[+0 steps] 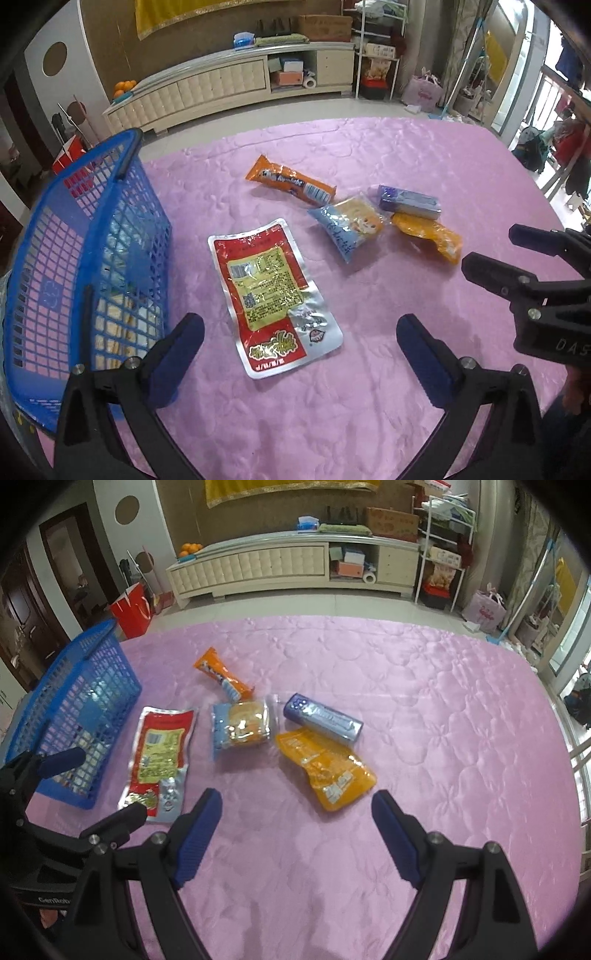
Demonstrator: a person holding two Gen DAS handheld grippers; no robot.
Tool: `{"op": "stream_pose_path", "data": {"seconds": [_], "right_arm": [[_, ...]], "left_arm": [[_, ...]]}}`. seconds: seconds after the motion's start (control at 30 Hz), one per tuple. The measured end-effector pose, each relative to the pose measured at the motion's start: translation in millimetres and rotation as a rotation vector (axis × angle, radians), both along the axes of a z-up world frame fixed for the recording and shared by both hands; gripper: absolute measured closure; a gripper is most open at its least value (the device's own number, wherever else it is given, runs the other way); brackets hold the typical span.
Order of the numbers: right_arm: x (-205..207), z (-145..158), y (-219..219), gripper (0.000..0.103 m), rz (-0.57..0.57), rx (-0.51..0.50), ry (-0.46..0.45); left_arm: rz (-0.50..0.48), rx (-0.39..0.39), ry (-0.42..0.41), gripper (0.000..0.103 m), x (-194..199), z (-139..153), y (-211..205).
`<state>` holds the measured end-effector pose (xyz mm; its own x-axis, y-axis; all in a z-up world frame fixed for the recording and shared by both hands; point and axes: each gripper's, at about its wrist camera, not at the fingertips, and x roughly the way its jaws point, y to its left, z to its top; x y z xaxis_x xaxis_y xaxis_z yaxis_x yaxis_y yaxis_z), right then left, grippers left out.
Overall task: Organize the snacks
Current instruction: 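Grasp the red-and-yellow snack packet with the left gripper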
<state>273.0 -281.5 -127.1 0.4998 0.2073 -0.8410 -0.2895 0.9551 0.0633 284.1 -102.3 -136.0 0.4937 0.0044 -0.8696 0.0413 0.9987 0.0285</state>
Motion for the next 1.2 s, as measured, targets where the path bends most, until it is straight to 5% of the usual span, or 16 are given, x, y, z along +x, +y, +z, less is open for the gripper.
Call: {"op": "stream_pose_path", "data": {"seconds": [0.13, 0.5, 1.03, 1.1, 1.2], "right_arm": [[13, -10, 2, 0.017, -0.003, -0.046, -0.020], [33, -37, 12, 0.017, 0.009, -0.024, 0.029], [43, -49, 11, 0.017, -0.001, -0.028, 0.057], [43, -50, 9, 0.017, -0.009, -0.023, 0.060], [44, -52, 11, 0.017, -0.009, -0.017, 0.064]], "left_arm": [[0.035, 0.036, 0.030, 0.000, 15, -16, 3], [0.129, -0.049, 0.119, 0.000, 51, -56, 30], [0.120, -0.044, 0.215, 0.000, 77, -86, 32], [0.147, -0.047, 0.211, 0.004, 78, -85, 33], [0.153, -0.051, 0.172, 0.032, 79, -78, 31]]}}
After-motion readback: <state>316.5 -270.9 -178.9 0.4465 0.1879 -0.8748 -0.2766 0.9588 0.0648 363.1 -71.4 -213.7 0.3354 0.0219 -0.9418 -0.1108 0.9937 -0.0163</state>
